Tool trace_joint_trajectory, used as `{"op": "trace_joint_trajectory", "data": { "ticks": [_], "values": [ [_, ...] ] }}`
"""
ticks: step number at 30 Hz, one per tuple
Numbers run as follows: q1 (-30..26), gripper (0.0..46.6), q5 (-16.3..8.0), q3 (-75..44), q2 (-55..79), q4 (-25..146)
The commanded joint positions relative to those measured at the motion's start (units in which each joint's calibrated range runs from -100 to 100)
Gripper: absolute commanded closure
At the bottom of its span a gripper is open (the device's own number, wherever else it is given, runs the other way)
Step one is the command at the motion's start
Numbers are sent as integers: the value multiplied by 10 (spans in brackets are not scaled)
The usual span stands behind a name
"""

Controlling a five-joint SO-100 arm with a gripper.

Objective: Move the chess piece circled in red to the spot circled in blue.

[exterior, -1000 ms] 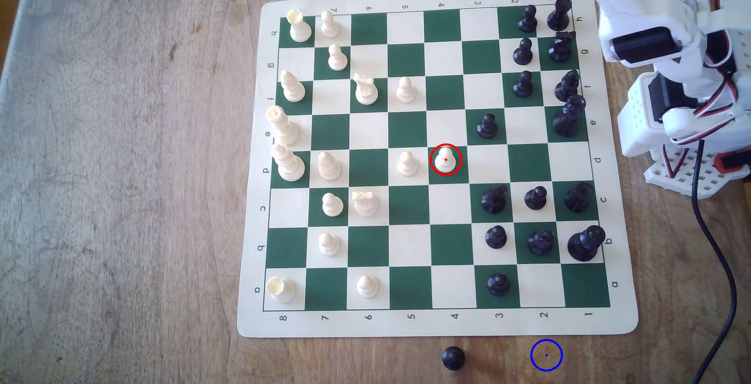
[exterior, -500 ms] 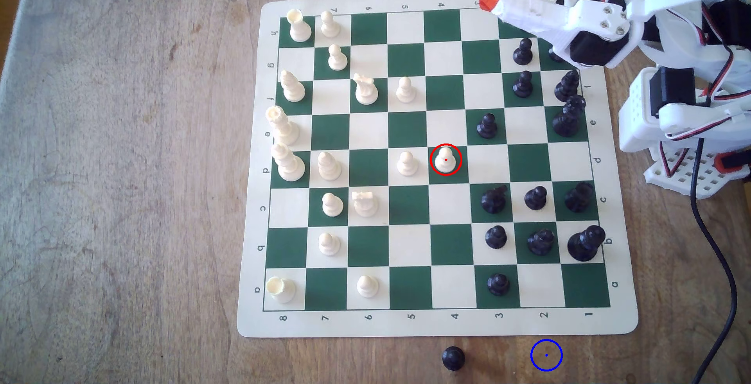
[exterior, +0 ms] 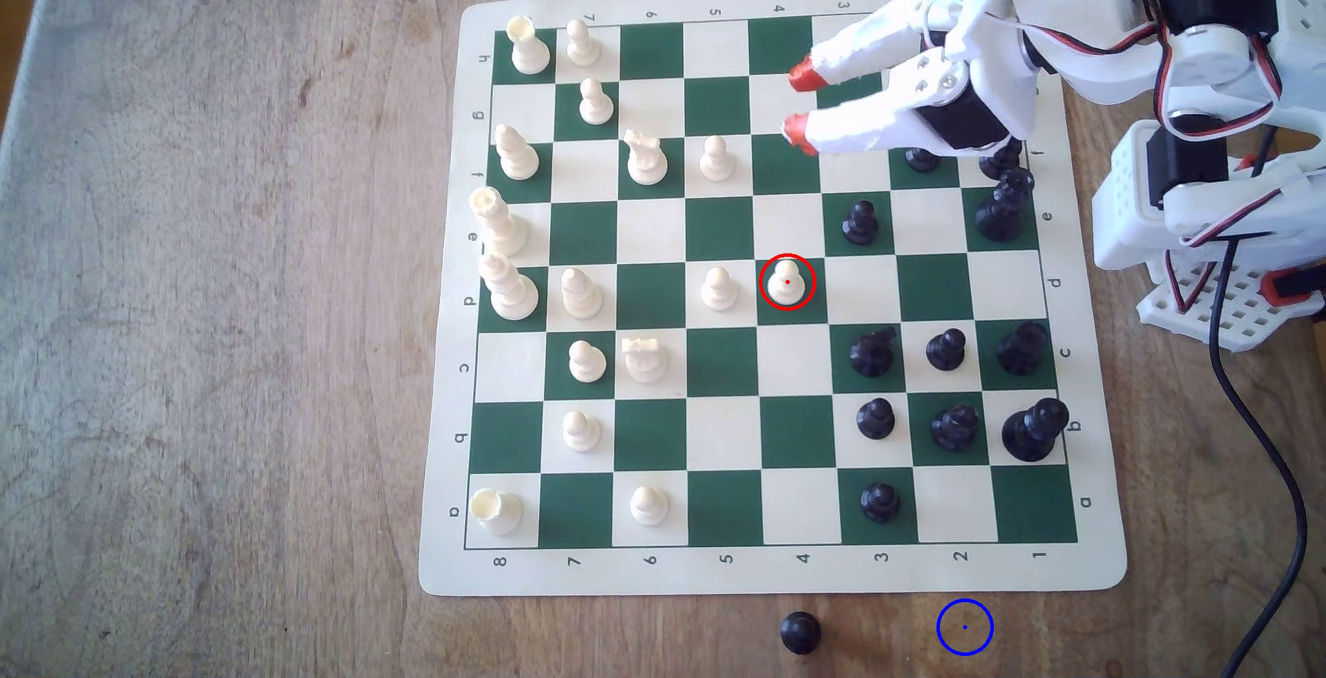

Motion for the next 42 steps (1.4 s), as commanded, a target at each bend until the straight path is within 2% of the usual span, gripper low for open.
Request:
{"op": "trace_joint_trajectory", "data": {
  "ticks": [1, 8, 14, 24, 42],
  "values": [
    [-7, 323, -1, -104, 84, 51],
    [-30, 328, -14, -204, 223, 119],
    [-53, 330, -45, -244, 320, 114],
    [-39, 321, -44, -175, 383, 28],
    [-57, 328, -43, -123, 441, -12]
  ]
}}
